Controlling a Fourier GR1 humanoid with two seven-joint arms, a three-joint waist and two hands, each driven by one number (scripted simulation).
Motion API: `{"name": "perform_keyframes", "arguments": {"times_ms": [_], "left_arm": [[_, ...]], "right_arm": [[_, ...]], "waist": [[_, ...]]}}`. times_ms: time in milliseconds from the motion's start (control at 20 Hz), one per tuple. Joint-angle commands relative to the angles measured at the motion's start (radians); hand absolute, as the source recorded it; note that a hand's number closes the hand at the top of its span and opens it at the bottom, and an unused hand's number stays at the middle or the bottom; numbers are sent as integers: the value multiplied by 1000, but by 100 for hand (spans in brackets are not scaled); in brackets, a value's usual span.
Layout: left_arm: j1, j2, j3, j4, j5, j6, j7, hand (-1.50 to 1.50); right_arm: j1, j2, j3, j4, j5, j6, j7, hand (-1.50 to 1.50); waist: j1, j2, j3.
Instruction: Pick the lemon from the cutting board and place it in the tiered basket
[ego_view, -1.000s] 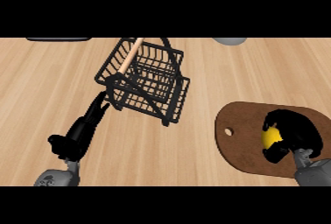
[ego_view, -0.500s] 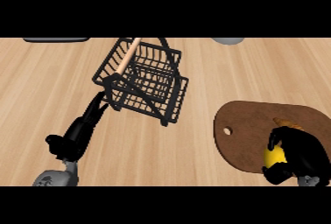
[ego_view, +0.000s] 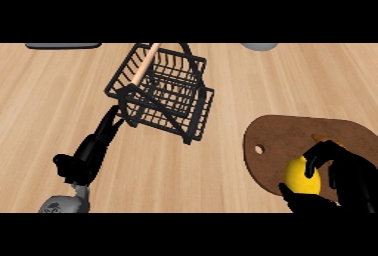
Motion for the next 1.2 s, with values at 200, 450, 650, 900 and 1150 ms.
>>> {"name": "perform_keyframes", "arguments": {"times_ms": [200, 450, 650, 900, 1150], "left_arm": [[-27, -42, -38, 31, -42, 19, 16, 0], [-33, 22, 27, 70, 3, -54, -7, 0], [-55, -7, -2, 18, 5, -51, 37, 0], [-17, -15, -4, -2, 0, -40, 40, 0], [-86, -21, 14, 101, -3, -53, -3, 0]], "right_arm": [[-324, 93, 47, -224, 7, 179, 268, 150], [-623, 198, 12, -136, -31, 289, 446, 150], [-868, 277, -42, 106, -17, 257, 463, 150], [-1066, 358, -110, 320, -4, 237, 483, 150], [-1231, 363, -172, 659, -24, 135, 363, 150]], "waist": [[17, 10, -7], [19, 9, -7], [29, 9, -7], [31, 8, -7], [36, 18, -7]]}}
